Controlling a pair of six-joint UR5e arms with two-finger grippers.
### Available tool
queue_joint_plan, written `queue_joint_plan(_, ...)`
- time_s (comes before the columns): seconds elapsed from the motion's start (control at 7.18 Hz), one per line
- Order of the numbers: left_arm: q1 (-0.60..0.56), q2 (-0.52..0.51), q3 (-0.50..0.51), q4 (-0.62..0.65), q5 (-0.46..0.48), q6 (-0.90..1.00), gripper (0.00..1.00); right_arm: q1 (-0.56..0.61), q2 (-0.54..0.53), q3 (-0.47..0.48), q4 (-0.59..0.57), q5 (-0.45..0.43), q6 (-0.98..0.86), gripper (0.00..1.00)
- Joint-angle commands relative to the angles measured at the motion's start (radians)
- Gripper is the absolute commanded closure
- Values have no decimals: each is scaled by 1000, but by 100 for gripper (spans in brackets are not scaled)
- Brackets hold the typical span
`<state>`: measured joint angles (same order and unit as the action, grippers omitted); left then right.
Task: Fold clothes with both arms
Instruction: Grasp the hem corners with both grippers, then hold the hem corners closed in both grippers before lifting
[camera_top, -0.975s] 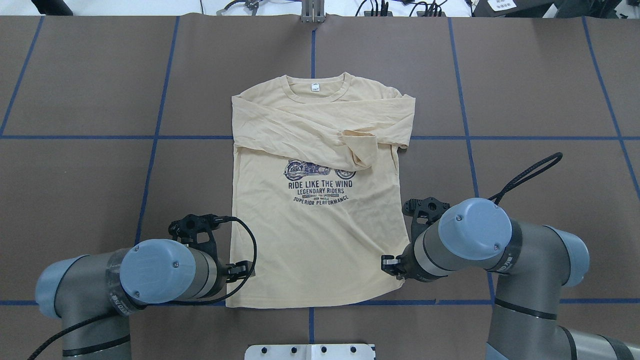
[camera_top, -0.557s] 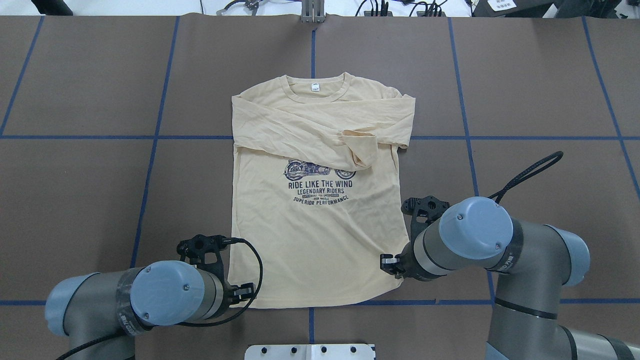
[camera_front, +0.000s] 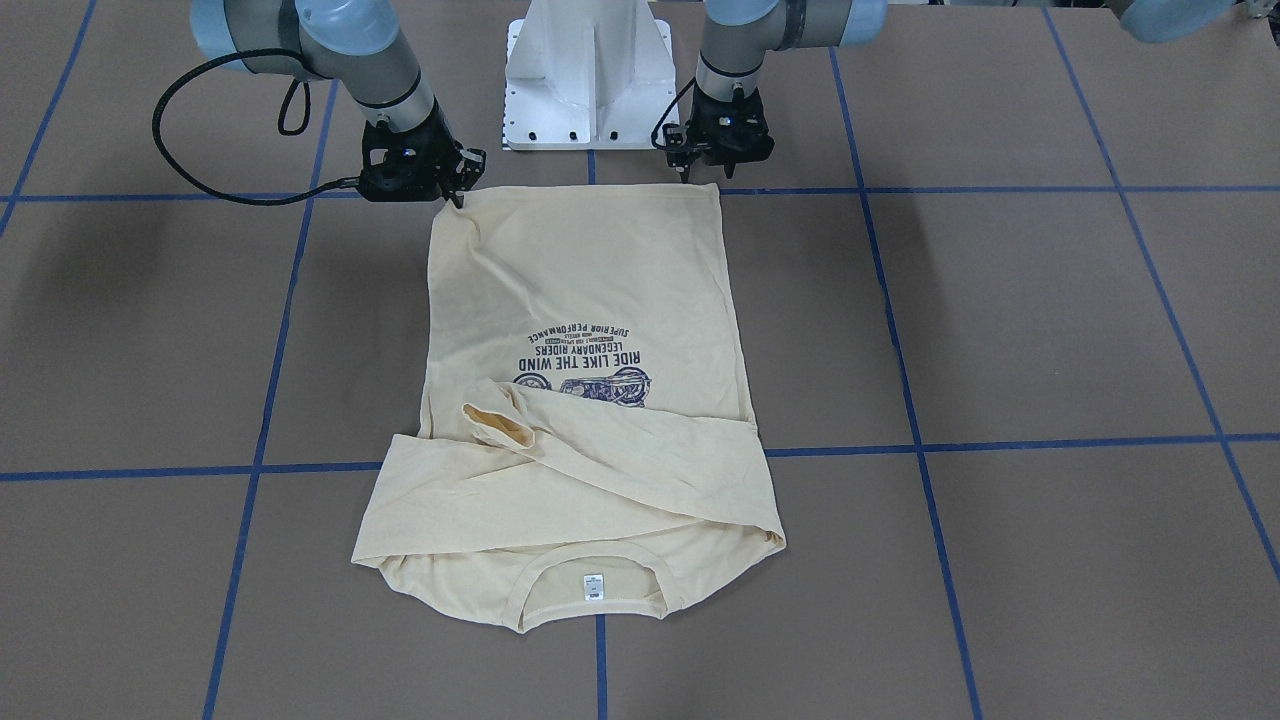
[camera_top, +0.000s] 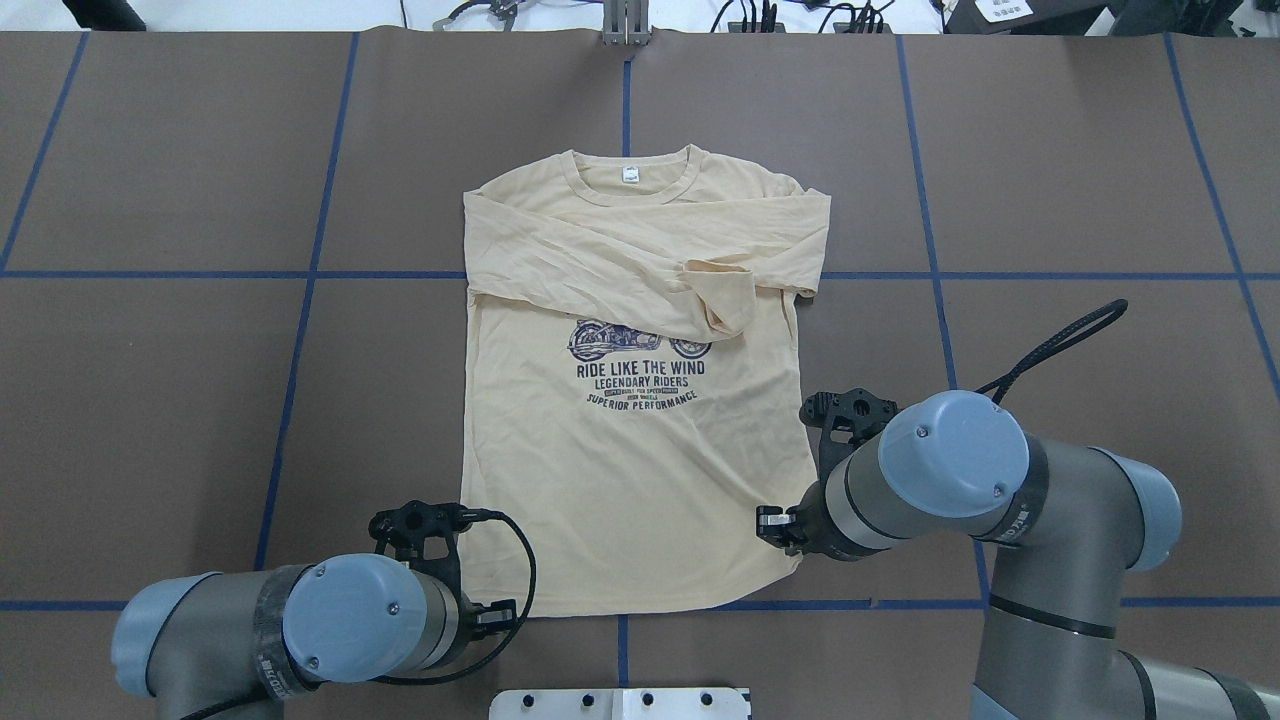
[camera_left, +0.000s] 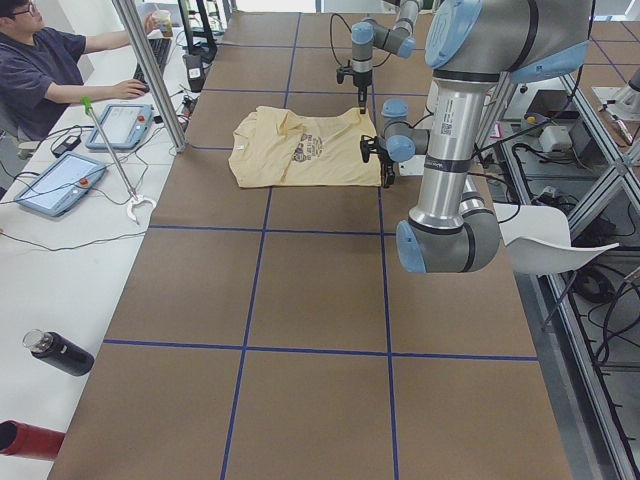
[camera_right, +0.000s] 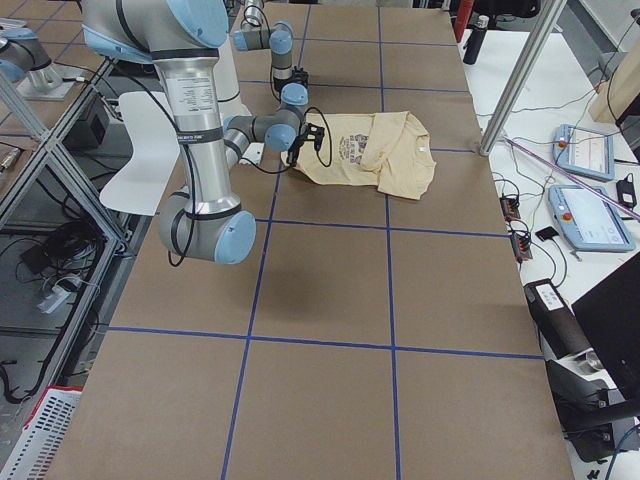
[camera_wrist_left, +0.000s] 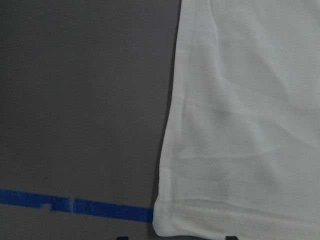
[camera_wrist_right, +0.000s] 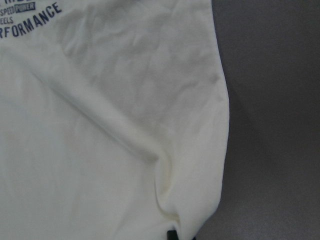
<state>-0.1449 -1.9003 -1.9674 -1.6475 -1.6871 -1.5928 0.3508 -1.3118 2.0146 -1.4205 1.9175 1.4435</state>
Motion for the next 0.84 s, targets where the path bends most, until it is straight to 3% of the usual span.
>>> queue_joint_plan(0.0, -24, 0, -5, 2, 0, 4, 30, 2, 0, 1, 0, 0, 0, 100)
queue_joint_plan(0.7, -44, 0, -1, 2, 0, 7, 30, 5, -3, 1, 0, 0, 0, 100)
